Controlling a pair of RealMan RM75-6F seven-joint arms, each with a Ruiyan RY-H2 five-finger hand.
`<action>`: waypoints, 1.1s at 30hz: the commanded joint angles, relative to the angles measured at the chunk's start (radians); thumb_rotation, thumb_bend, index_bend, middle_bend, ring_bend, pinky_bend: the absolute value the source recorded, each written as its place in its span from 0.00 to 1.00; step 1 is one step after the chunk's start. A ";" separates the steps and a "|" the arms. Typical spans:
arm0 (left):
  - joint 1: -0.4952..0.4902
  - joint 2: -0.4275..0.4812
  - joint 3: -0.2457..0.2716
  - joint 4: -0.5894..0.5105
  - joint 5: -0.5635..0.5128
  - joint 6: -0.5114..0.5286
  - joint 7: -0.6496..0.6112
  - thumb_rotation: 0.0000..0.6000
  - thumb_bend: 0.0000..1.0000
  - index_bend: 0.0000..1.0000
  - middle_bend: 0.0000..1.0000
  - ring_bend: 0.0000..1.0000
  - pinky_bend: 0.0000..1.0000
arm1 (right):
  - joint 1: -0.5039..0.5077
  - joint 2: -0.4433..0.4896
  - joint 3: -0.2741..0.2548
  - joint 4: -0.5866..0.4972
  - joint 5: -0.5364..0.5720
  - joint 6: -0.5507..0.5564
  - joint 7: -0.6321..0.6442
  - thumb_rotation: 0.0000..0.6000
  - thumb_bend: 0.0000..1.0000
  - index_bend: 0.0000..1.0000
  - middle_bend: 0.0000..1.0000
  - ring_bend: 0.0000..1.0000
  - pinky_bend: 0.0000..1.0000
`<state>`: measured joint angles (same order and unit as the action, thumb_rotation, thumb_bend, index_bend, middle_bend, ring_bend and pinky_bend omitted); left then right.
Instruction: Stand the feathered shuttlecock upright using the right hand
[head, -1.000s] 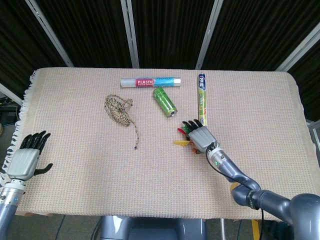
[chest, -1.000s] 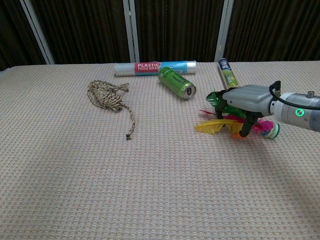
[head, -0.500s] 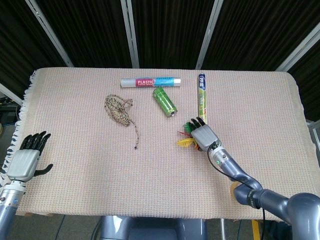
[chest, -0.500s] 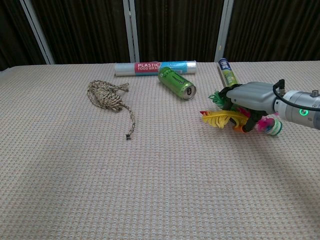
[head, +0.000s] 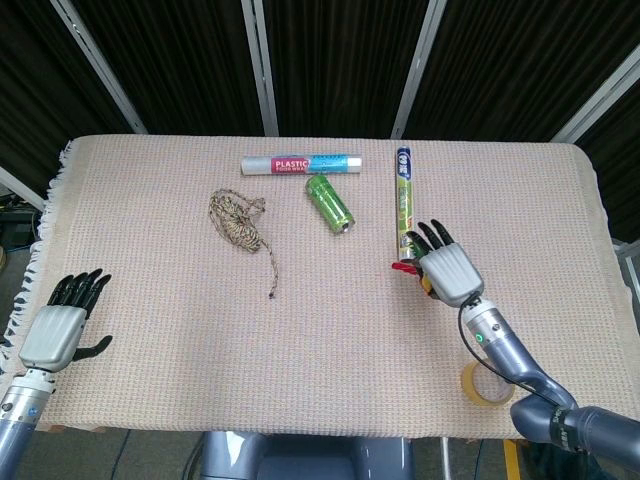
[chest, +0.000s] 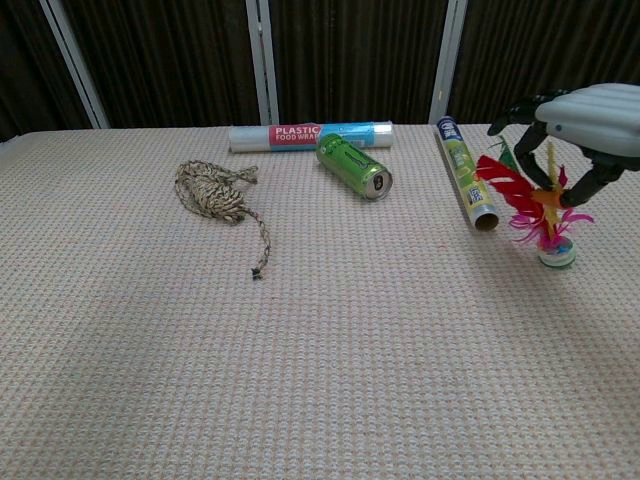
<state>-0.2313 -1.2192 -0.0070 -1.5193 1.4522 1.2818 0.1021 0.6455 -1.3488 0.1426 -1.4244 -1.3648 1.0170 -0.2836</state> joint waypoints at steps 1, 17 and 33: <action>0.004 0.002 0.006 -0.007 0.012 0.009 0.002 1.00 0.24 0.00 0.00 0.00 0.00 | -0.023 0.033 0.004 -0.020 0.021 0.015 0.007 1.00 0.35 0.69 0.12 0.00 0.00; 0.019 0.008 0.026 -0.048 0.058 0.047 0.027 1.00 0.25 0.00 0.00 0.00 0.00 | -0.120 0.226 -0.025 -0.173 0.083 0.053 0.015 1.00 0.25 0.00 0.00 0.00 0.00; 0.034 0.048 0.039 -0.062 0.117 0.098 -0.029 1.00 0.25 0.00 0.00 0.00 0.00 | -0.386 0.481 -0.121 -0.597 -0.012 0.429 -0.187 1.00 0.09 0.00 0.00 0.00 0.00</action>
<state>-0.1985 -1.1733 0.0319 -1.5804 1.5674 1.3778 0.0746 0.3270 -0.8998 0.0528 -1.9756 -1.3421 1.3650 -0.4354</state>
